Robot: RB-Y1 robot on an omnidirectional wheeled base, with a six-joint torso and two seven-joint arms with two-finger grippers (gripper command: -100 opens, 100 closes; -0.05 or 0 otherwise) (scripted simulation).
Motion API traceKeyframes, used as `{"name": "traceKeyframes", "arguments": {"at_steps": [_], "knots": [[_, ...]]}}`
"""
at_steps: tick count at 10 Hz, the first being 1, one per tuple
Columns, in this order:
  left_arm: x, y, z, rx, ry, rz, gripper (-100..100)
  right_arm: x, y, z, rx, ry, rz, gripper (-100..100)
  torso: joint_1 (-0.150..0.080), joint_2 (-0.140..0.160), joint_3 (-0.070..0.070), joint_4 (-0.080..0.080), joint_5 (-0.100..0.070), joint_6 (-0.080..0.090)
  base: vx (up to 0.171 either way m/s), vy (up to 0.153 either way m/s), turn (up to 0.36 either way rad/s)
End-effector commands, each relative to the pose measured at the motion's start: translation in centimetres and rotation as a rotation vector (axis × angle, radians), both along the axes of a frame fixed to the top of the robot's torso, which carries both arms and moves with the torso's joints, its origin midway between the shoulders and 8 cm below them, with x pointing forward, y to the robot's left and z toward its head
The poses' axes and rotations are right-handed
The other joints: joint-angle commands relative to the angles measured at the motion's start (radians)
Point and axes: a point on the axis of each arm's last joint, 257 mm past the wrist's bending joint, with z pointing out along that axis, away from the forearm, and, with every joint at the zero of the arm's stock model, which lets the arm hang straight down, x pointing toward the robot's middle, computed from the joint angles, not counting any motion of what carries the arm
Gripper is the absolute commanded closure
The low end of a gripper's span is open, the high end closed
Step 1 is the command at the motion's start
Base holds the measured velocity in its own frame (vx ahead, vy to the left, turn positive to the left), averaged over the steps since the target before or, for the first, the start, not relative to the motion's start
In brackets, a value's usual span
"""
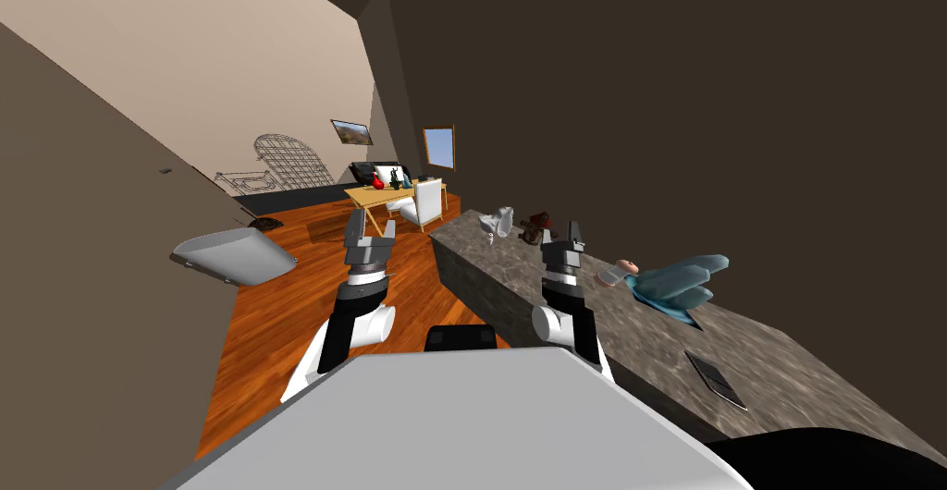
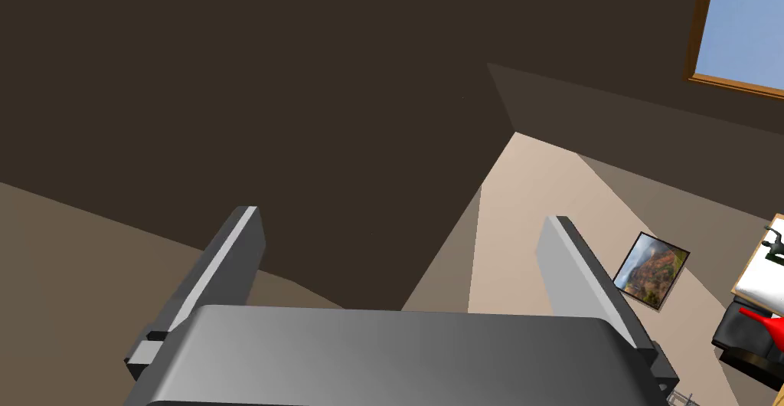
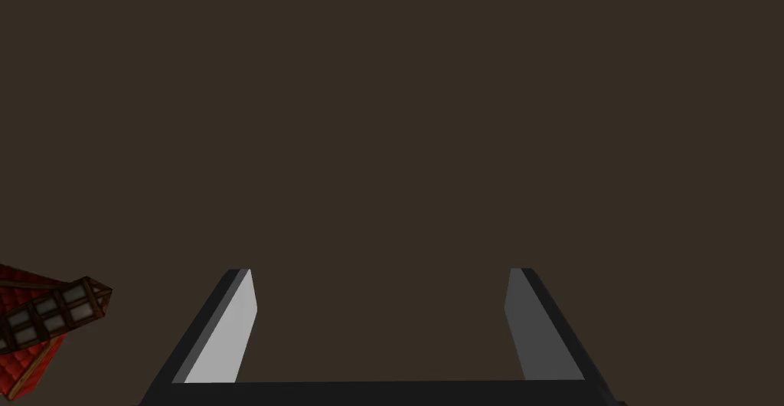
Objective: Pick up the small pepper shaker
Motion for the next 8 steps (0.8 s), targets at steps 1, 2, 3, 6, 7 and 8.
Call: {"name": "traceKeyframes", "arguments": {"at_steps": [1,2,3,6,7,8], "knots": [[0.0,0.0,0.0,0.0,0.0,0.0,0,0.4,0.3,-0.5,-0.057,0.023,0.005,-100,0.0,0.0,0.0,0.0,0.0,0.0,-0.028,0.062,0.004],[0.0,0.0,0.0,0.0,0.0,0.0,0,0.8,0.4,-0.9,-0.102,0.044,0.003,-100,0.003,0.001,0.001,0.0,0.001,0.0,-0.046,0.125,-0.004],[0.0,0.0,0.0,0.0,0.0,0.0,0,1.2,0.3,-1.5,-0.153,0.068,-0.004,-100,0.007,0.003,0.001,0.001,0.001,0.0,-0.053,0.128,-0.008],[0.0,0.0,0.0,0.0,0.0,0.0,0,2.8,-0.6,-4.0,-0.325,0.157,-0.056,-100,0.008,0.002,0.001,0.001,0.002,0.0,-0.035,0.14,0.001],[0.0,0.0,0.0,0.0,0.0,0.0,0,3.4,-1.2,-4.9,-0.386,0.19,-0.083,-100,0.01,0.002,0.001,0.0,0.002,0.0,-0.022,0.168,-0.004],[0.0,0.0,0.0,0.0,0.0,0.0,0,3.9,-2.0,-5.9,-0.448,0.226,-0.113,-100,0.011,0.001,0.001,0.0,0.002,0.0,-0.018,0.199,0.006]]}}
